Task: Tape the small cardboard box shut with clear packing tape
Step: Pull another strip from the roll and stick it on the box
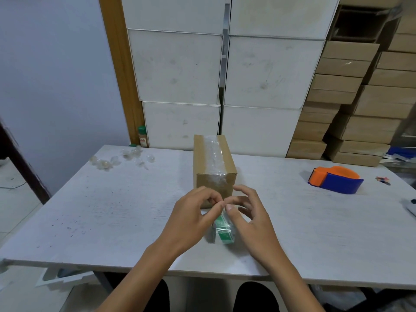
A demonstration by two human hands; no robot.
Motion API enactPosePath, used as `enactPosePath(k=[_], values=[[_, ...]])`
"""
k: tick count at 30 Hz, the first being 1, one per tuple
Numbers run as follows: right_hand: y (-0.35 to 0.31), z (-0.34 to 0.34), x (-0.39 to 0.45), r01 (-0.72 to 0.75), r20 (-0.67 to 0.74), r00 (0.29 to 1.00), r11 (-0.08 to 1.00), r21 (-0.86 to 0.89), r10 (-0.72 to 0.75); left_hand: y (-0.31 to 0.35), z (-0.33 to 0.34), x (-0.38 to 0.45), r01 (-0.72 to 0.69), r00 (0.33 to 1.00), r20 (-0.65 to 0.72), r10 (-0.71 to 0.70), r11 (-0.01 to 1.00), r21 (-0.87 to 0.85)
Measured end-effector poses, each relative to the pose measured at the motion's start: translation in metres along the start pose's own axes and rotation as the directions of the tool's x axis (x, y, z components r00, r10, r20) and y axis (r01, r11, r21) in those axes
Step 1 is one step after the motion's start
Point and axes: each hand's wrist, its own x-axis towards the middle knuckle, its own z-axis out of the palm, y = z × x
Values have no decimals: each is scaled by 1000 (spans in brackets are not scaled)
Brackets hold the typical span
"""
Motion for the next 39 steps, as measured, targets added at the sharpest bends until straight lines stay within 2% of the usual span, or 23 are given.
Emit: enactPosePath(k=[2,6,12,18,24,31,39], values=[[-2,-1,0,51,14,999,997,-55,-51,1,-1,0,-12,1000,0,12,1000,-3],[-2,-1,1,63,4,998,992,-111,-63,1,-1,1,-35,999,-6,35,999,-32],[-2,6,0,36,-10,999,989,-142,-38,0,1,-4,142,990,-3,-143,981,-131],[-4,11,1,-22,-48,999,997,-80,18,-1,8,-5,202,978,-7,-208,956,-213],[-7,11,5,-45,-65,997,997,-64,41,0,10,-8,194,979,-10,-202,950,-244],[-8,7,12,-138,-67,988,990,-5,137,-4,15,-8,142,987,-39,-155,963,-228],[-9,6,12,-164,-102,981,986,35,167,-4,18,-10,160,984,-29,-174,952,-260]])
